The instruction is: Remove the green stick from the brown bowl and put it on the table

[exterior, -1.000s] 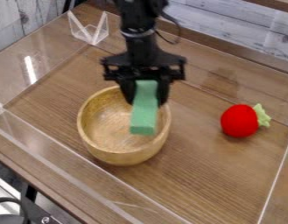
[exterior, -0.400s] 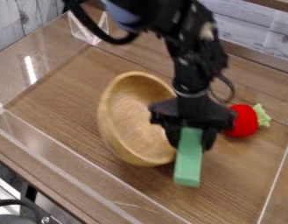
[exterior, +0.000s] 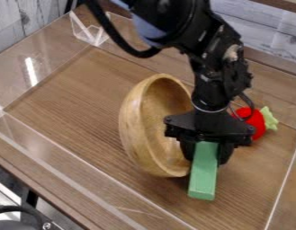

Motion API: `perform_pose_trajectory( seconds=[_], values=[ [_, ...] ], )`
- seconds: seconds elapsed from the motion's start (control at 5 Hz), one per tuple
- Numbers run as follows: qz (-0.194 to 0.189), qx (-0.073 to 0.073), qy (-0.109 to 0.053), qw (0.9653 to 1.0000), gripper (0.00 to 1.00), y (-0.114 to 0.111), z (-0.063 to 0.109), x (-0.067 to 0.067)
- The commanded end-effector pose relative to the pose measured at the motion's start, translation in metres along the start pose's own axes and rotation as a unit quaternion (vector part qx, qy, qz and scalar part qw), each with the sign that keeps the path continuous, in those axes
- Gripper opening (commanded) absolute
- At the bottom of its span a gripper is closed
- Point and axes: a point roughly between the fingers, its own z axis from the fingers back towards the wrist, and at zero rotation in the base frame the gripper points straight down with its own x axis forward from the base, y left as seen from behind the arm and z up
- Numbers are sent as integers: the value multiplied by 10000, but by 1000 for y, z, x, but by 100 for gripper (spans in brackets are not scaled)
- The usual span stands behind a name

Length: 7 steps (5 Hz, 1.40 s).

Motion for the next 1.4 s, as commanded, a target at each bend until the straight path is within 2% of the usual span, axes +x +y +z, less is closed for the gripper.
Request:
perform_pose_trajectory(
  seconds=[0.0, 0.2, 0.4, 0.6, 0.8, 1.2],
  values=[
    [27, -58, -170, 9998, 0, 4, 2, 13],
    [104, -22, -177, 9998, 0, 14, -3, 19],
    [407, 54, -206, 9989, 0, 11, -11, 16],
    [290, 21, -246, 9993, 0, 7, 10, 5],
    [77, -2, -217, 9997, 0, 2, 19, -8],
    [218, 59, -206, 9995, 0, 1, 24, -16]
  ],
)
